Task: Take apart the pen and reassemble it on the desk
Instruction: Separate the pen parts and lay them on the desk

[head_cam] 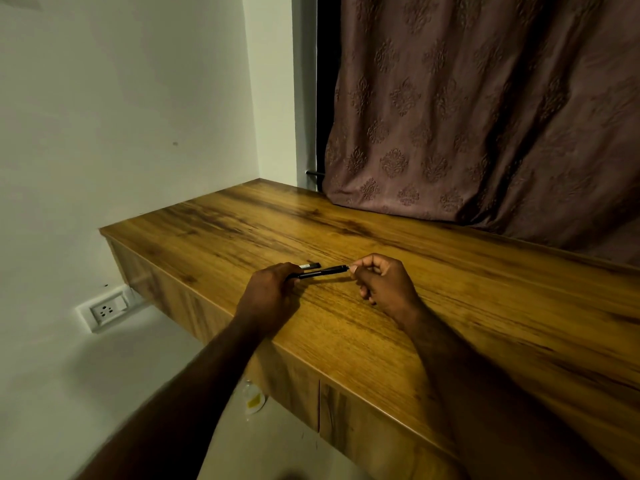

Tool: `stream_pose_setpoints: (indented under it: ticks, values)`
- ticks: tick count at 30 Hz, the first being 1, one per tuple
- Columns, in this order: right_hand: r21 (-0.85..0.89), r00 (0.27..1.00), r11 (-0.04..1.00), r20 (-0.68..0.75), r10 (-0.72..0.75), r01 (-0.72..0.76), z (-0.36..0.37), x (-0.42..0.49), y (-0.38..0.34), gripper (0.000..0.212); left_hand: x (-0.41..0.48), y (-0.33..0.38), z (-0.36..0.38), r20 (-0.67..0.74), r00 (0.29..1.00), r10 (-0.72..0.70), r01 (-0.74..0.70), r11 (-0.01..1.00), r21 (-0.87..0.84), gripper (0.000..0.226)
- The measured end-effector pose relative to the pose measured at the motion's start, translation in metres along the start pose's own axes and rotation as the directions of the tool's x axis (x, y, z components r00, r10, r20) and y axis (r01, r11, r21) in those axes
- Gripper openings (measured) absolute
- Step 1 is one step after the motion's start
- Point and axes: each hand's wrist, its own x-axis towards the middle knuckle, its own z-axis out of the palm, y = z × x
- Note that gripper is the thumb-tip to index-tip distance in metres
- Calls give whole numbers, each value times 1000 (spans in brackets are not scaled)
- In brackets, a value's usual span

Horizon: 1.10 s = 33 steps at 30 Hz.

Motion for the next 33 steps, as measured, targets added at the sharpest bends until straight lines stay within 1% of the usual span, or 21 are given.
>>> stream_pose_setpoints:
  ticks: [3, 9, 11, 13, 16, 17, 19, 21, 24, 26, 29, 32, 33]
  values:
    - [-5, 1000, 1000, 11, 18, -18, -1, 0, -1, 7, 0, 1, 0, 6, 1000, -6, 6, 1000, 4, 30]
    - [33, 999, 999, 27, 38, -39, -2, -2, -4, 8, 0, -3, 0, 40, 999, -26, 25, 999, 24, 19]
    - [40, 1000, 999, -8, 21, -21, -5, -3, -4, 8, 0, -2, 0, 22, 999, -29, 28, 998, 57, 17]
    - [57, 997, 998, -75, 9, -5, -10, -1, -4, 9, 0, -2, -1, 15, 999, -49, 48, 997, 59, 17]
    - [33, 982, 999, -190, -11, 18, -23, 5, -1, 10, 0, -3, -1, 44, 996, -77, 74, 996, 58, 16]
    - [-2, 974, 1000, -224, -27, 27, -28, 7, 2, 12, 0, -2, -1, 51, 995, -82, 78, 995, 65, 15]
    - [-140, 962, 989, -263, -73, 37, -37, 10, 8, 15, 1, -1, -2, 56, 996, -76, 71, 993, 93, 14]
    - [-306, 967, 952, -233, -100, 25, -42, 13, 13, 15, 1, -1, -1, 54, 998, -43, 34, 989, 147, 12]
    - [-525, 983, 851, -151, -105, 10, -39, 14, 16, 18, 1, -2, -2, 45, 998, -35, 26, 981, 195, 11]
    - [-636, 986, 771, -133, -96, -10, -36, 13, 15, 21, 1, -1, -3, 58, 997, -55, 43, 980, 196, 12]
    - [-715, 989, 697, -136, -61, -56, -36, 13, 13, 18, 1, 2, -4, 84, 995, -59, 39, 976, 216, 14]
    - [-750, 989, 659, -131, -67, -55, -36, 11, 11, 7, 1, 4, -6, 111, 992, -63, 37, 974, 224, 15]
    - [-754, 988, 654, -135, -70, -57, -36, 11, 10, 7, 2, 4, -6, 121, 991, -61, 32, 973, 227, 15]
